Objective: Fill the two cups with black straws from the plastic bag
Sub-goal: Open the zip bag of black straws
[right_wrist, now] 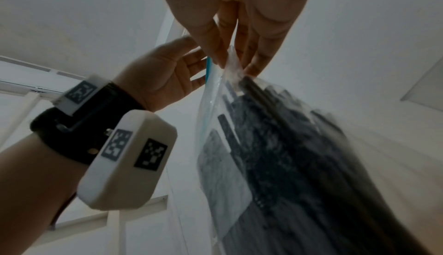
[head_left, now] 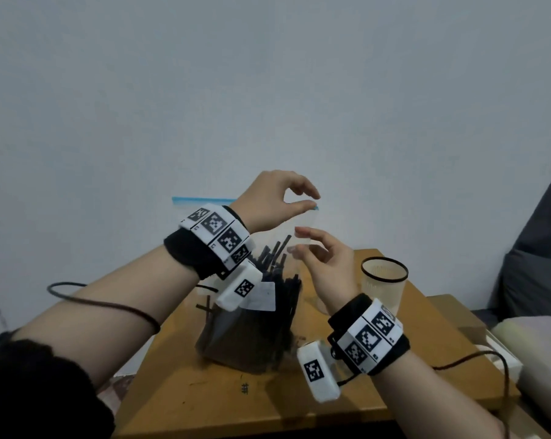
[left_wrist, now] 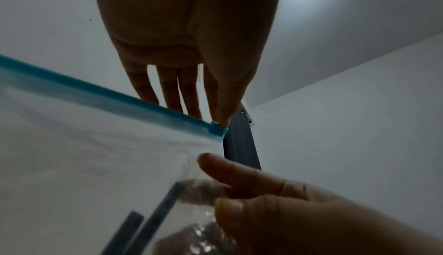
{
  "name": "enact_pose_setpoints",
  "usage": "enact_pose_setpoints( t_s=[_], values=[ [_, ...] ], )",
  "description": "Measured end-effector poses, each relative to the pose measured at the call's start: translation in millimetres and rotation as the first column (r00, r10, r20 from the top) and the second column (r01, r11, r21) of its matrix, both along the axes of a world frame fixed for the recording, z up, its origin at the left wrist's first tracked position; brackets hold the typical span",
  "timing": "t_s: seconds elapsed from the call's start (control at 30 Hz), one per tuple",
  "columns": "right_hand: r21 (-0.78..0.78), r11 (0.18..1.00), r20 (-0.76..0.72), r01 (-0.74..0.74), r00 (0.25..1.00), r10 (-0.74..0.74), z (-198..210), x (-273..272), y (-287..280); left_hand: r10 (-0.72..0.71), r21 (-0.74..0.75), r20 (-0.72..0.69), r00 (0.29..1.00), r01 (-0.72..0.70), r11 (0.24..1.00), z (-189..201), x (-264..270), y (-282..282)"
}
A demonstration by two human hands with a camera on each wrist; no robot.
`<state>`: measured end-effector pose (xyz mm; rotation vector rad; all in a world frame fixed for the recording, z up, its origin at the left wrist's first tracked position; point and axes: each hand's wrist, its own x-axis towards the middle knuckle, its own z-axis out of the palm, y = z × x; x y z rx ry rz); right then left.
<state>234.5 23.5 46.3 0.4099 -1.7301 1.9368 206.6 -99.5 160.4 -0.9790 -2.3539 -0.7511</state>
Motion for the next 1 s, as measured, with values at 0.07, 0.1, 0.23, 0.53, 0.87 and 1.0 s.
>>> enact_pose_setpoints(
  t_s=[0.07,0.1,0.23,0.53,0.87,1.0],
  values=[
    [0.026,1.0,0.008,-0.008,1.0,0.008,0,1,6,-0.001,-0.007,0.031,1.0,0.001,1.0,0,1,5],
    [0.038,0.999,0.012,-0.008,1.0,0.008,0,2,9,-0.005,-0.005,0.046,0.999,0.006,1.0,-1,2,7],
    [0.016,0.998,-0.094,0.055,0.994,-0.053,7,3,21,-0.007,0.077,0.029,1.0,0.005,0.997,-5,5,12],
    [-0.064,0.997,-0.178,0.052,0.982,-0.062,43,5,37,-0.046,0.226,0.068,0.997,0.029,0.974,-5,13,16],
    [-0.014,0.996,-0.136,0.084,0.987,-0.086,48,12,33,-0.03,0.14,0.051,0.998,0.023,0.99,-6,14,4],
    [-0.04,0.994,-0.1,0.106,0.989,-0.11,48,15,34,0.049,0.13,0.062,0.997,-0.057,0.99,-9,11,-10]
  ],
)
